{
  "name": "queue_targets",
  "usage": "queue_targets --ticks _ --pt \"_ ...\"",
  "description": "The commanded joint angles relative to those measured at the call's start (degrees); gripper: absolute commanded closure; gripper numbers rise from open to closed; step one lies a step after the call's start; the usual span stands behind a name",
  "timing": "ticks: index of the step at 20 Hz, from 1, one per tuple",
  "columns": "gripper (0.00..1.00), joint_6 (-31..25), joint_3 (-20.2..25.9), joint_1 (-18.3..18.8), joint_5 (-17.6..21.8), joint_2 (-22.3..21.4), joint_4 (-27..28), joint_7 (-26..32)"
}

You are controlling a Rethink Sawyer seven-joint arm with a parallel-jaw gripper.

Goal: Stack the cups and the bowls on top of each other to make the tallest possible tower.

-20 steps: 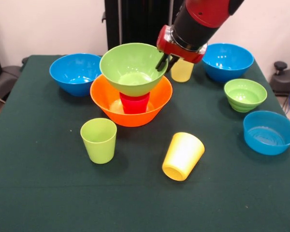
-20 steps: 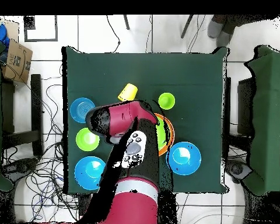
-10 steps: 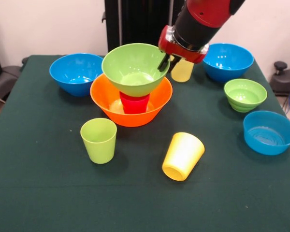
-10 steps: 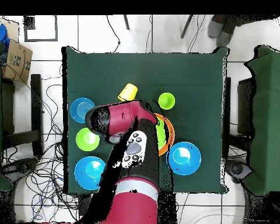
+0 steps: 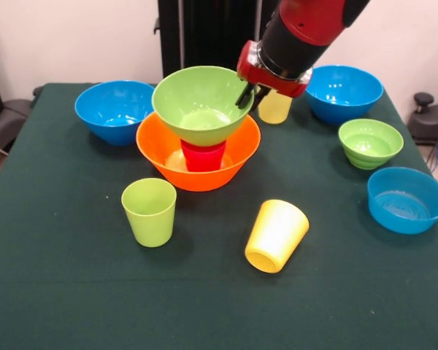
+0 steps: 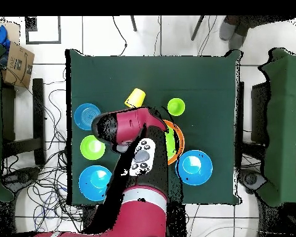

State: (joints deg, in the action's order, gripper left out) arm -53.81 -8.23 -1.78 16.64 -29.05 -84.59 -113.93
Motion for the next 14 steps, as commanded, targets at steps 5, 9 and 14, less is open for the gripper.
queue_targets --ticks 5,9,14 --pt "1.0 0.84 1.76 -1.55 0.03 1.24 -0.03 -6.22" --pt "1.0 0.56 1.77 -1.63 0.0 1.18 0.03 -5.44" --pt "1.0 1.29 1.95 -1.47 -0.4 1.26 -0.01 -5.37"
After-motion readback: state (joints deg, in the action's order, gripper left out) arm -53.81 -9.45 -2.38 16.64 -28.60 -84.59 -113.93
